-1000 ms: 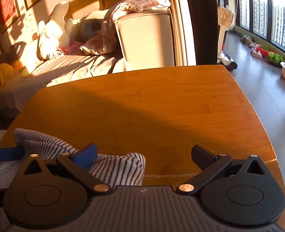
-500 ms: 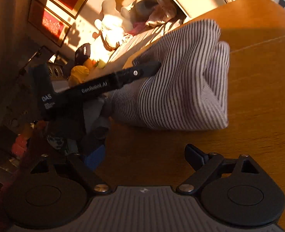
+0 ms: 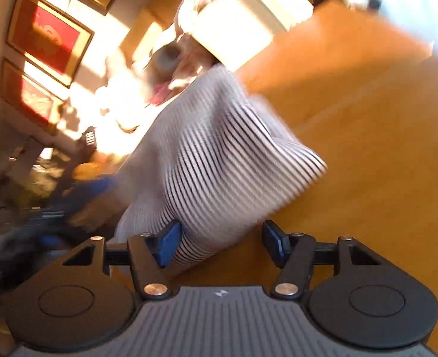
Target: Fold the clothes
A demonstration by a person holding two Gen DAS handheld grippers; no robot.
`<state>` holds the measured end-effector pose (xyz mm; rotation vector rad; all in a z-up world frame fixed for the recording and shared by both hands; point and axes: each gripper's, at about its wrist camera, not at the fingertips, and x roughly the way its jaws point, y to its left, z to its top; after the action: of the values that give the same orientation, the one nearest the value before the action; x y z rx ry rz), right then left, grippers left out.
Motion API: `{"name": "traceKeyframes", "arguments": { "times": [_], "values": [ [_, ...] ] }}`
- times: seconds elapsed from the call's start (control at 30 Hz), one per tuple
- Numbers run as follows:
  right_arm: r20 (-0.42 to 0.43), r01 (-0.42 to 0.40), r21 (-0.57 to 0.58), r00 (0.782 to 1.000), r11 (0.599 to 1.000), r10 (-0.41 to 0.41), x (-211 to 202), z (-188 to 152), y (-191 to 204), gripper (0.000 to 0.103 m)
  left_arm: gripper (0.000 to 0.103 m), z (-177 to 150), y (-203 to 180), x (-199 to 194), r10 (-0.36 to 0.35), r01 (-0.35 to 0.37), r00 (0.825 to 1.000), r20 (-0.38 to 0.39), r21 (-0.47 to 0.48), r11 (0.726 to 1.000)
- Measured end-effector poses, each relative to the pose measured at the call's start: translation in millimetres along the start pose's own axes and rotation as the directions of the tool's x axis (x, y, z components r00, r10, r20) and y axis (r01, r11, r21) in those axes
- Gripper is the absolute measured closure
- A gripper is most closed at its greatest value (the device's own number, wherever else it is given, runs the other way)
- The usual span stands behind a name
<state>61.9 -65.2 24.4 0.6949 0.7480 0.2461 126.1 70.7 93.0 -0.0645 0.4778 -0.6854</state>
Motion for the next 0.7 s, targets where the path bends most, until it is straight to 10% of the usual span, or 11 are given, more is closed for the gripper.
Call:
{"name": "traceKeyframes", "arguments": {
  "times": [0.27, 0.7],
  "values": [
    [0.069, 0.061, 0.044, 0.996, 0.997, -0.064, 9, 26, -17, 0.028, 0.000, -15, 36, 79, 0.086, -0.079, 0.970, -0.227, 0.041, 0.996],
    [0.031, 0.082, -0.293, 0.997, 0.953, -0.076, 41, 83, 10, 0.023, 0.004, -52, 23, 60, -0.077, 0.042, 0.970, -0.229, -0.157, 0.987]
  ]
}}
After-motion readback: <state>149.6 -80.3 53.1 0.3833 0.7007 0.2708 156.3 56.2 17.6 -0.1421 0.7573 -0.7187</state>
